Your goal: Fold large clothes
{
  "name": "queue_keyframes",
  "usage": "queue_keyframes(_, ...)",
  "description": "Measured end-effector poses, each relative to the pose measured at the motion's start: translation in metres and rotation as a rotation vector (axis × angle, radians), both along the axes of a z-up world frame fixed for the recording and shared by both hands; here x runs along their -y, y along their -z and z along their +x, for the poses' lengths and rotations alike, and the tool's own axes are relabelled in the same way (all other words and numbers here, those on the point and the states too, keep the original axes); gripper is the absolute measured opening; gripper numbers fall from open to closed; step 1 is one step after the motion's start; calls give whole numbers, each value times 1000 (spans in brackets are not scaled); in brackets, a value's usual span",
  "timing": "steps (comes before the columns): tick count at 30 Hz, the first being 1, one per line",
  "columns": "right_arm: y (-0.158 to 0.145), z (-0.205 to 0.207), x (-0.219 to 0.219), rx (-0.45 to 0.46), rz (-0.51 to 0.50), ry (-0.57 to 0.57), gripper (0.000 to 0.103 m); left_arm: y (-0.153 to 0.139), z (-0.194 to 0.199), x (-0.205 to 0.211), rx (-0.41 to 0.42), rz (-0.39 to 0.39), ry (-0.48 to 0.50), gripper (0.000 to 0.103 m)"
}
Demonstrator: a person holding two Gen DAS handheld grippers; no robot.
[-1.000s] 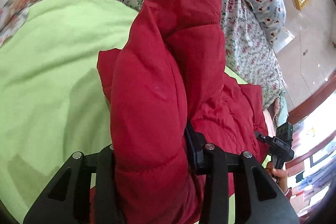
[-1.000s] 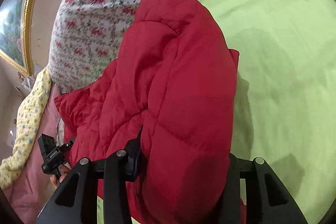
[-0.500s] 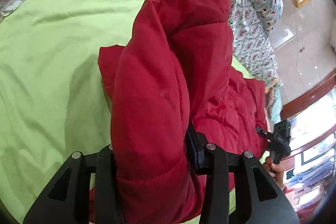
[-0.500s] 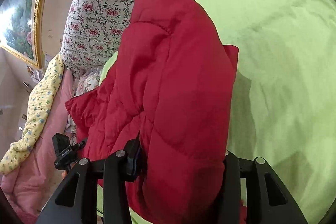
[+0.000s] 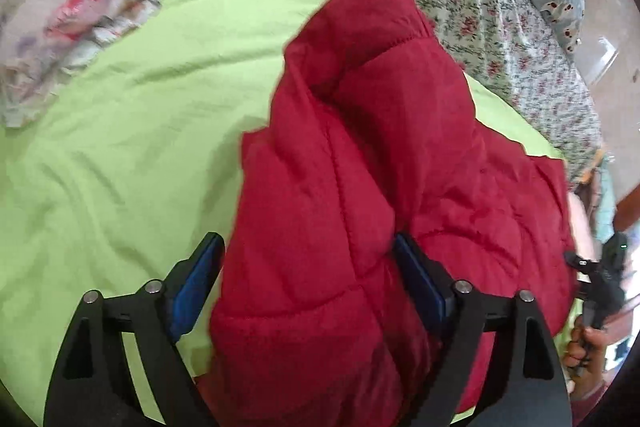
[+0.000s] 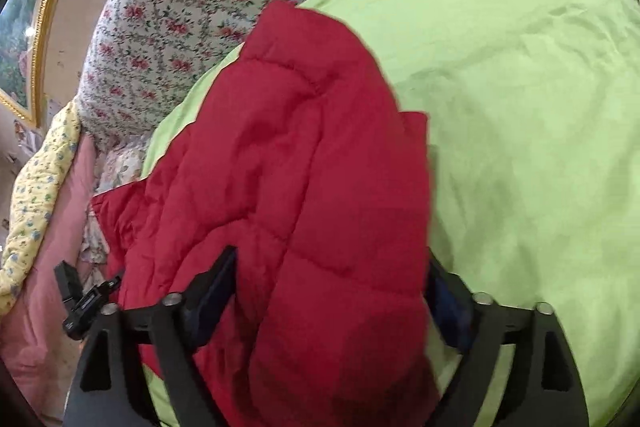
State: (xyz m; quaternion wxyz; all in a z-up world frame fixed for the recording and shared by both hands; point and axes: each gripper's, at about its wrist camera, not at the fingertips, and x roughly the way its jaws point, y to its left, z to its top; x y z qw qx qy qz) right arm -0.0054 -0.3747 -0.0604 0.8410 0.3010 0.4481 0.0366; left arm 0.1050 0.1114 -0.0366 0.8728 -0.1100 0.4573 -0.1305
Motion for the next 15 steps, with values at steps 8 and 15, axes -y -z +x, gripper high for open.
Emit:
queue_keyframes(8, -21, -6, -3, 18, -187, 23, 97, -22, -19, 11, 125, 170, -59, 87)
queue_keyframes(15, -40, 0, -26, 71, -371, 2, 100, -28, -14, 22, 139, 161, -7, 87)
